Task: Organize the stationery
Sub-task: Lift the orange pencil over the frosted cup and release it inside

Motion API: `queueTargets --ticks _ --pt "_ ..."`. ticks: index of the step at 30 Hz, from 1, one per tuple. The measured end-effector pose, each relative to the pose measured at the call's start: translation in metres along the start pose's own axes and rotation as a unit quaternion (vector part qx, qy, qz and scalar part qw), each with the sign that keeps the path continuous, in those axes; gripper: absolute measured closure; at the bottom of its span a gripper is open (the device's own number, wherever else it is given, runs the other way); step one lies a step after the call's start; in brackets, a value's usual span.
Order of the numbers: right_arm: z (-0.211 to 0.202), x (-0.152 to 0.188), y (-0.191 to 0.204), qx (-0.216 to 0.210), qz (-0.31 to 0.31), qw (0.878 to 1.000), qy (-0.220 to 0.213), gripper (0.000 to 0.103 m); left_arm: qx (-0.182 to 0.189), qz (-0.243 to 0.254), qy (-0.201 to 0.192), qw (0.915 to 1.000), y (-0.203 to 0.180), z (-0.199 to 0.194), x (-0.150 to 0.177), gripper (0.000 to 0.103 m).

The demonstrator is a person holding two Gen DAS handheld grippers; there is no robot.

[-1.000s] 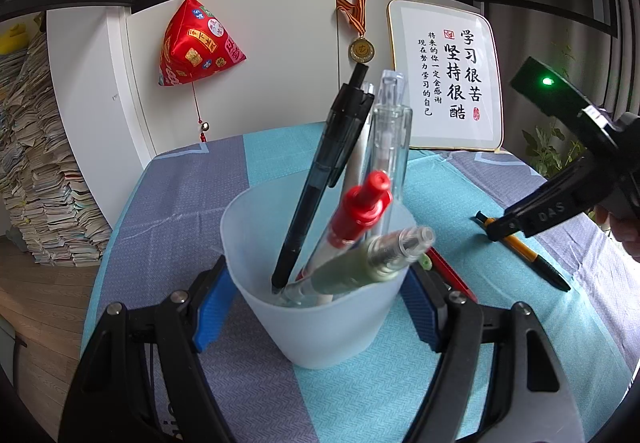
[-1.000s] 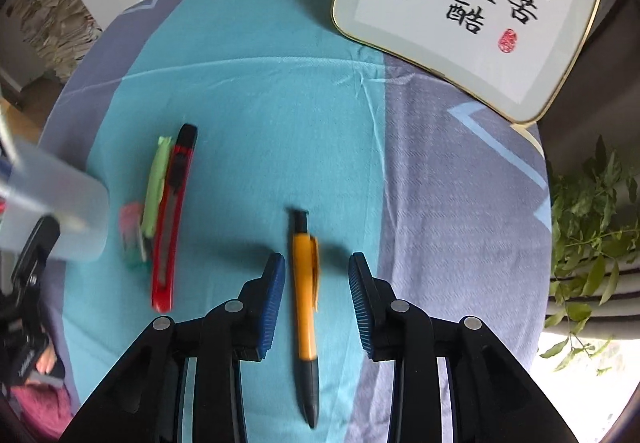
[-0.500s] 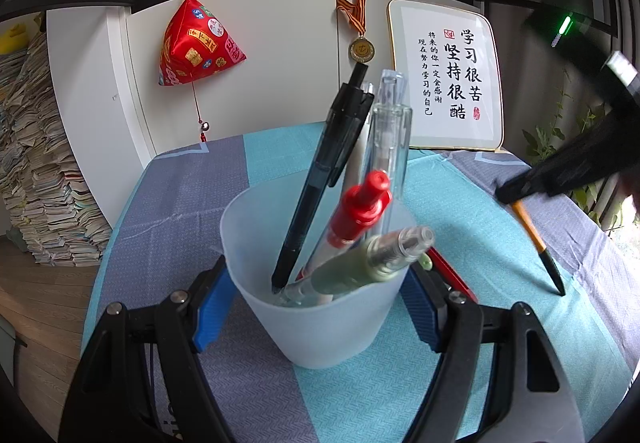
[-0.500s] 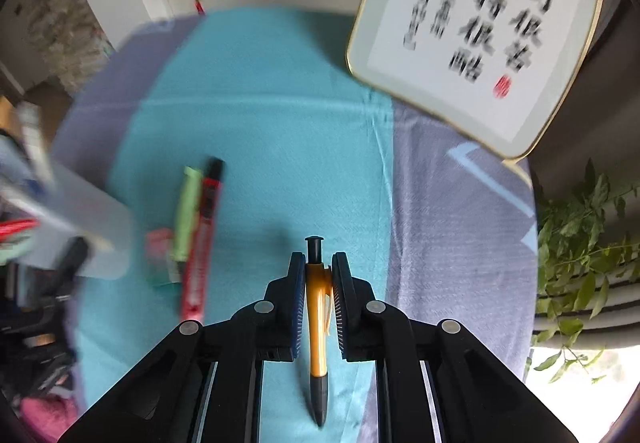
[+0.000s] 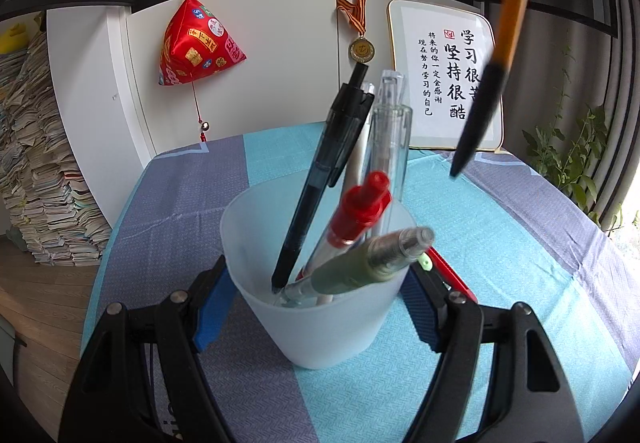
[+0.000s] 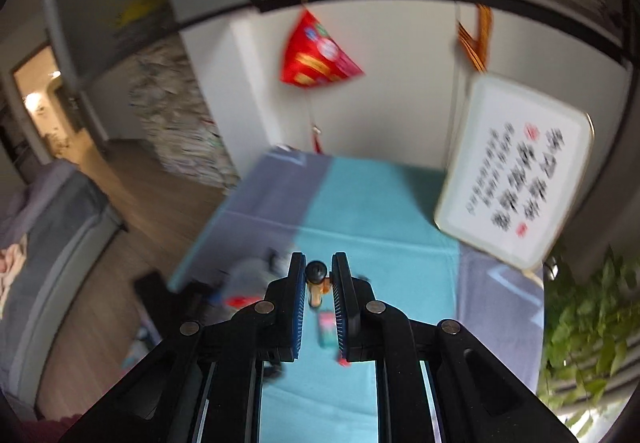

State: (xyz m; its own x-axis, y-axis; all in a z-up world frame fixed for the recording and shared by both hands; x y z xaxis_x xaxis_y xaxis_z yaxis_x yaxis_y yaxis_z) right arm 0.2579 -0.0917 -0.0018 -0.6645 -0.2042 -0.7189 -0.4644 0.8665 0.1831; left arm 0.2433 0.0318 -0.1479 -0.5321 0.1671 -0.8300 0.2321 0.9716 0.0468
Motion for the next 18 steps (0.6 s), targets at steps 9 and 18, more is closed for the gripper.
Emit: queueTargets --ticks 9,18 --pt "0.0 -0.006 0.036 -0.041 -0.026 0.999 -0.002 0.089 0.002 -0.001 0.002 1.0 0.001 0.001 0.001 0.029" --pt "0.036 0.009 0.029 -0.035 -0.018 0.999 0.033 0.089 0.001 -0.001 0.002 1.0 0.0 0.002 0.001 0.029"
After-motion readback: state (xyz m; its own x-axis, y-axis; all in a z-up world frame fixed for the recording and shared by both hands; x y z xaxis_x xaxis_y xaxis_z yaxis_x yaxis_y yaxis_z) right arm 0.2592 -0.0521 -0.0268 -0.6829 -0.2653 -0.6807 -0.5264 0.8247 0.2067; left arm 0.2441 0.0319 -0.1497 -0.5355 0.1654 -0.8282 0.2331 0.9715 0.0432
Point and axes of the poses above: each gripper's, at about its wrist camera, not at the fingertips, and z roughly the way its jaws point, y to its left, x to its underside, the point moved 5 cm from there along z, roughly the way its jaws point, and after that the axes turned 1 degree about -x, right-handed, at the moved point
